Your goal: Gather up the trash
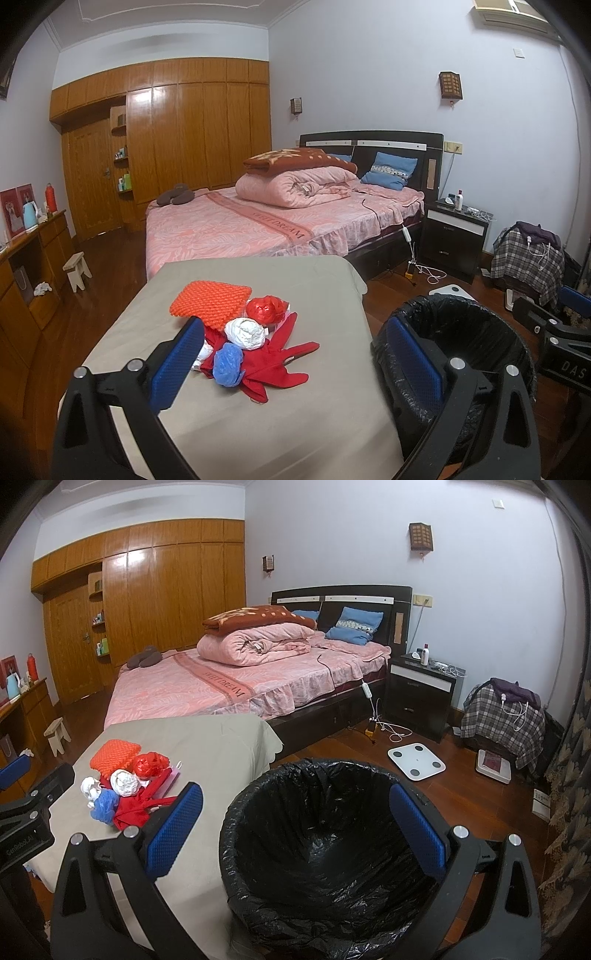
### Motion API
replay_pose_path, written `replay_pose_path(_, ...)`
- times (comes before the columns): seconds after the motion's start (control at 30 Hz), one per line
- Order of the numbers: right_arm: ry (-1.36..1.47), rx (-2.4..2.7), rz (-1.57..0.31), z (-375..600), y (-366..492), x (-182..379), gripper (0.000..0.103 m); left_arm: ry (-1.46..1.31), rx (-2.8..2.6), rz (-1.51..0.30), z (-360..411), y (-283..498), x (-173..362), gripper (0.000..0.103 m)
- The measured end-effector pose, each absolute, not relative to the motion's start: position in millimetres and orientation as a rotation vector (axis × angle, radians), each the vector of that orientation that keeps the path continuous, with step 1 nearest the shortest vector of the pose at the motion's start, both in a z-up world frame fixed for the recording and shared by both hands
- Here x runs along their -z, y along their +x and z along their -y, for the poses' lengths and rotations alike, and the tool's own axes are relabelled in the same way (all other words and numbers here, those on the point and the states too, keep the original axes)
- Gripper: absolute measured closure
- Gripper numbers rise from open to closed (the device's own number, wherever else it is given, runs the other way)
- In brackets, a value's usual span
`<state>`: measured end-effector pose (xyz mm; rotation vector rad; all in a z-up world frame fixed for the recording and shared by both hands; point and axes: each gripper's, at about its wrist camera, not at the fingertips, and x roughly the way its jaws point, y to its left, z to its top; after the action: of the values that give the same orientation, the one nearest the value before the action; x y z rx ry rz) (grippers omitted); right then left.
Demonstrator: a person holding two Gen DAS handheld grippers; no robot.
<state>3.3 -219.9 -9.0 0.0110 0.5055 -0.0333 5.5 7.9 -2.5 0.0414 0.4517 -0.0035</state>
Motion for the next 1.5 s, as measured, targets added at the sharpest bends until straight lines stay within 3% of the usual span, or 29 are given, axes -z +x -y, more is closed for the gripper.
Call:
replay_pose_path(0.57,0.007,0.003,-0.515,198,13,23,0.005,0.031,-0.013,-0.458,-23,10,22,0.006)
replay_pose_path(1.1,0.030,-0.169,-0.595,96,87,91,0.005,0.069,-0.209,-0.498,-135,47,71,0.006)
replay_pose_path(1.3,-0.030,-0.226,-0.617,57,118,109,0.020,0.075,-0.217,-0.536,-150,70,98,0.009)
replay_pose_path(1.5,-0.024,-0.229,-0.630,45,141,119,0.024,0.061,-0.193,-0.570,-159,99,120,0.018)
